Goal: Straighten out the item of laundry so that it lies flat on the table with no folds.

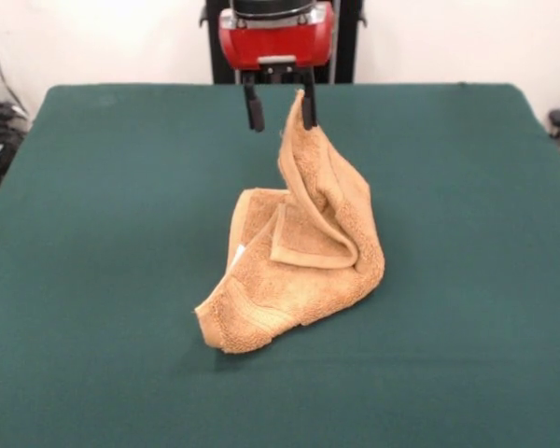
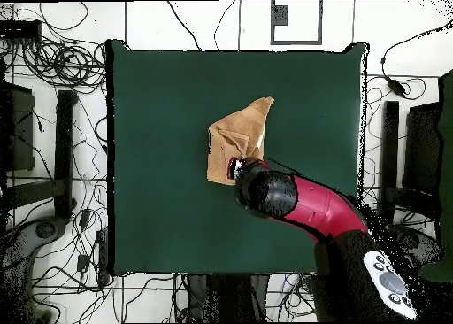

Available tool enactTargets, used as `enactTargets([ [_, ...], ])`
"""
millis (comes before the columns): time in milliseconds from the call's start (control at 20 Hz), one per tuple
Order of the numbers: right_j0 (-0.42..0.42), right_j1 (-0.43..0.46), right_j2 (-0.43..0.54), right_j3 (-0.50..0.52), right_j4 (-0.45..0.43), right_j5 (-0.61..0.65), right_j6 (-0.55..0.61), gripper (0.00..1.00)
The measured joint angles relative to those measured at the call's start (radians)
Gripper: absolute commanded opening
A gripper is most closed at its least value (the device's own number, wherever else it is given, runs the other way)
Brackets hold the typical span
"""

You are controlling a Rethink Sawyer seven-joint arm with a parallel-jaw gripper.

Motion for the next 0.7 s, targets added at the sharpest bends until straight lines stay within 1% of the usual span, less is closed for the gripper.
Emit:
enactTargets([
  [150,-0.003,0.013,-0.001,-0.006,-0.022,0.000,0.000,1.00],
  [200,0.002,0.036,-0.002,-0.017,-0.041,-0.009,0.000,1.00],
  [400,0.017,0.079,-0.003,-0.035,-0.066,-0.038,0.000,1.00],
  [450,0.029,0.111,-0.003,-0.045,-0.079,-0.064,0.000,1.00],
  [550,0.038,0.133,-0.004,-0.051,-0.085,-0.082,0.000,1.00],
  [700,0.063,0.191,-0.004,-0.063,-0.101,-0.129,0.000,1.00],
])
